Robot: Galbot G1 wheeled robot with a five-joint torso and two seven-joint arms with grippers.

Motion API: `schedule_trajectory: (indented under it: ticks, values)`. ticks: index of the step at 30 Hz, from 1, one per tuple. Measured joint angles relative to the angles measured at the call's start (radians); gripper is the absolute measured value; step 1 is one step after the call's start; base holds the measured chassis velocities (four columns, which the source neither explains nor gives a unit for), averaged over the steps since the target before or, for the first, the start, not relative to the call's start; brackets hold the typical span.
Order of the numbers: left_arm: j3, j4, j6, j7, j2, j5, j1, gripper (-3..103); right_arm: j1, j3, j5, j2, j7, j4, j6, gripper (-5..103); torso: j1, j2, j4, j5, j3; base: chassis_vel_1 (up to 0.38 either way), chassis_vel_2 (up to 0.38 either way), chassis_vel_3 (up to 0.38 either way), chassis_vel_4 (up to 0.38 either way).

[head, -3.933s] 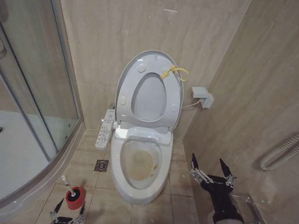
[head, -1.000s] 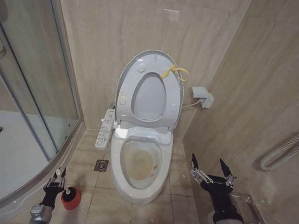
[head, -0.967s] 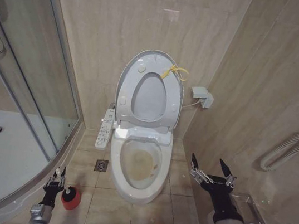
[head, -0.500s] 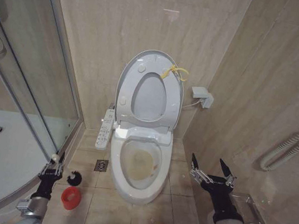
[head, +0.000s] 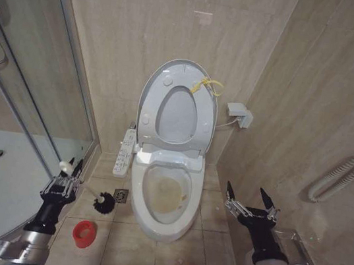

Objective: Open the toilet lid, clean the toilet bowl with a toilet brush, close the toilet lid, and flush.

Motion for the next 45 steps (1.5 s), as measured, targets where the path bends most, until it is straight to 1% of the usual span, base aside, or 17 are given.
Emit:
schedule_trajectory:
  ticks: [1, 3, 6, 8, 14, 19, 22, 24, 27, 30, 33, 35, 37, 38, 41, 42, 45]
  values:
    - [0.0, 0.0, 0.0, 0.0, 0.0, 0.0, 0.0, 26, 0.0, 0.0, 0.0, 0.0, 0.0, 0.0, 0.0, 100, 0.0, 0.0, 0.0, 0.0, 0.0, 0.0, 0.0, 0.0, 0.0]
    - [0.022, 0.024, 0.015, 0.013, 0.061, -0.057, -0.075, 26, 0.0, 0.0, 0.0, 0.0, 0.0, 0.0, 0.0, 100, 0.0, 0.0, -0.0006, -0.0002, 0.0, 0.0, 0.0, 0.0, 0.0]
    - [0.038, 0.053, 0.025, 0.023, 0.092, -0.075, -0.126, 26, 0.0, 0.0, 0.0, 0.0, 0.0, 0.0, 0.0, 100, 0.0, 0.0, -0.0008, -0.0002, 0.0, 0.0, 0.0, 0.0, 0.0]
    - [0.077, 0.105, 0.056, 0.033, 0.136, -0.092, -0.218, 26, 0.0, 0.0, 0.0, 0.0, 0.0, 0.0, 0.0, 100, 0.0, 0.0, -0.0005, -0.0003, 0.0, 0.0, 0.0, 0.0, 0.0]
    - [0.145, 0.176, 0.095, 0.035, 0.177, -0.091, -0.328, 26, 0.0, 0.0, 0.0, 0.0, 0.0, 0.0, 0.0, 100, 0.0, 0.0, -0.0003, -0.0003, 0.0, 0.0, 0.0, 0.0, 0.0]
    - [0.215, 0.237, 0.098, 0.052, 0.207, -0.107, -0.415, 26, 0.0, 0.0, 0.0, 0.0, 0.0, 0.0, 0.0, 100, 0.0, 0.0, -0.0002, -0.0004, 0.0, 0.0, 0.0, 0.0, 0.0]
    - [0.267, 0.304, 0.093, 0.067, 0.214, -0.124, -0.508, 26, 0.0, 0.0, 0.0, 0.0, 0.0, 0.0, 0.0, 100, 0.0, 0.0, -0.0003, 0.0, 0.0, 0.0, 0.0, 0.0, 0.0]
    - [0.3, 0.348, 0.086, 0.077, 0.21, -0.14, -0.561, 26, 0.0, 0.0, 0.0, 0.0, 0.0, 0.0, 0.0, 100, 0.0, 0.0, -0.0005, -0.0002, 0.0, 0.0, 0.0, 0.0, 0.0]
    - [0.328, 0.361, 0.088, 0.078, 0.202, -0.155, -0.597, 26, 0.0, 0.0, 0.0, 0.0, 0.0, 0.0, 0.0, 100, 0.0, 0.0, -0.0003, -0.0001, 0.0, 0.0, 0.0, 0.0, 0.0]
    - [0.346, 0.339, 0.102, 0.074, 0.198, -0.172, -0.607, 26, 0.0, 0.0, 0.0, 0.0, 0.0, 0.0, 0.0, 100, 0.0, 0.0, -0.0003, -0.0001, 0.0, 0.0, 0.0, 0.0, 0.0]
    - [0.372, 0.275, 0.128, 0.063, 0.2, -0.211, -0.606, 26, 0.0, 0.0, 0.0, 0.0, 0.0, 0.0, 0.0, 100, 0.0, 0.0, -0.0002, 0.0001, 0.0, 0.0, 0.0, 0.0, 0.0]
    - [0.4, 0.27, 0.129, 0.061, 0.202, -0.238, -0.616, 26, 0.0, 0.0, 0.0, 0.0, 0.0, 0.0, 0.0, 100, 0.0, 0.0, 0.0002, 0.0002, 0.0, 0.0, 0.0, 0.0, 0.0]
    - [0.448, 0.311, 0.119, 0.066, 0.192, -0.27, -0.658, 26, 0.0, 0.0, 0.0, 0.0, 0.0, 0.0, 0.0, 100, 0.0, 0.0, 0.0001, 0.0002, 0.0, 0.0, 0.0, 0.0, 0.0]
    - [0.448, 0.311, 0.119, 0.066, 0.192, -0.27, -0.658, 26, 0.0, 0.0, 0.0, 0.0, 0.0, 0.0, 0.0, 100, 0.0, 0.0, 0.0001, 0.0002, 0.0, 0.0, 0.0, 0.0, 0.0]
    - [0.545, 0.434, 0.055, 0.084, 0.129, -0.348, -0.752, 26, 0.0, 0.0, 0.0, 0.0, 0.0, 0.0, 0.0, 100, 0.0, 0.0, -0.0001, 0.0, 0.0, 0.0, 0.0, 0.0, 0.0]
    - [0.545, 0.434, 0.055, 0.084, 0.129, -0.348, -0.752, 26, 0.0, 0.0, 0.0, 0.0, 0.0, 0.0, 0.0, 100, 0.0, 0.0, -0.0001, 0.0, 0.0, 0.0, 0.0, 0.0, 0.0]
    - [0.626, 0.59, 0.002, 0.1, 0.018, -0.368, -0.853, 26, 0.0, 0.0, 0.0, 0.0, 0.0, 0.0, 0.0, 100, 0.0, 0.0, -0.0007, 0.0, 0.0, 0.0, 0.0, 0.0, 0.0]
